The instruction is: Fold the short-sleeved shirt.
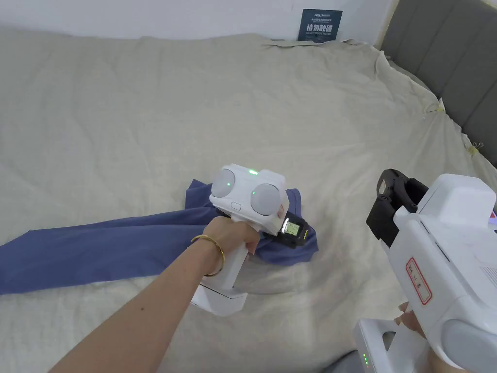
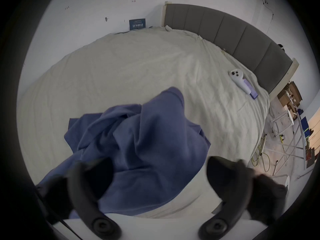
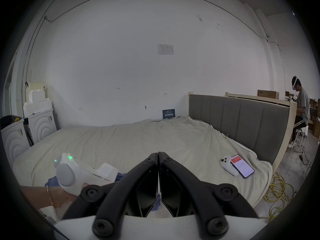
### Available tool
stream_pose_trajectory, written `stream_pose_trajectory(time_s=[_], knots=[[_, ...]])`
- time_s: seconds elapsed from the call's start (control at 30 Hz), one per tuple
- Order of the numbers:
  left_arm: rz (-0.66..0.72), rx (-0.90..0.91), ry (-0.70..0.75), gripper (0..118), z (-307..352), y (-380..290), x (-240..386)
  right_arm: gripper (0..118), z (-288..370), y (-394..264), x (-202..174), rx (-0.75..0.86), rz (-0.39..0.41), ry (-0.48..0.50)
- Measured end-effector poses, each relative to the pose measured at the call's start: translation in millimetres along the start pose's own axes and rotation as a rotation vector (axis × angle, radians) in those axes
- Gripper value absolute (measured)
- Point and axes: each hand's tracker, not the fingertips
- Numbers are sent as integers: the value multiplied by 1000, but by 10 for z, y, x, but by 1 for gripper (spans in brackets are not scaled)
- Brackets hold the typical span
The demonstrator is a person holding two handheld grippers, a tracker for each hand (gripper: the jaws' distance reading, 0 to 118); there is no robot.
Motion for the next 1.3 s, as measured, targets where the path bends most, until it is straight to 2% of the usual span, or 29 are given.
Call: stream_pose_trajectory(time_s=[0.2,0.33,0.5,0.7,0.87,0.93,1.0,1.1,1.13,1.17,1.2,1.3], knots=[[117,218,16,118,647,238,-340,0,-14,42,-93,-4,14,14],[217,415,110,118,1162,238,-647,0,-35,110,-175,7,27,38],[217,604,364,118,1716,-66,-980,0,-92,191,-299,29,41,72],[306,765,603,118,2180,-680,-1217,0,-169,200,-441,48,36,119],[247,790,729,114,2218,-1208,-1238,0,-182,141,-550,56,41,151],[237,775,739,105,2202,-1368,-1216,0,-164,106,-591,57,49,157],[237,780,749,86,2188,-1534,-1170,0,-148,50,-612,55,54,165],[271,784,755,64,2181,-1686,-1141,0,-117,-16,-628,49,54,169],[284,784,752,53,2196,-1723,-1116,0,-107,-33,-631,49,54,169],[293,782,750,35,2196,-1755,-1108,0,-97,-48,-634,46,57,167],[298,780,750,23,2191,-1775,-1104,0,-88,-64,-632,44,58,166],[304,764,743,7,2199,-1805,-1091,0,-58,-124,-619,42,54,162]])
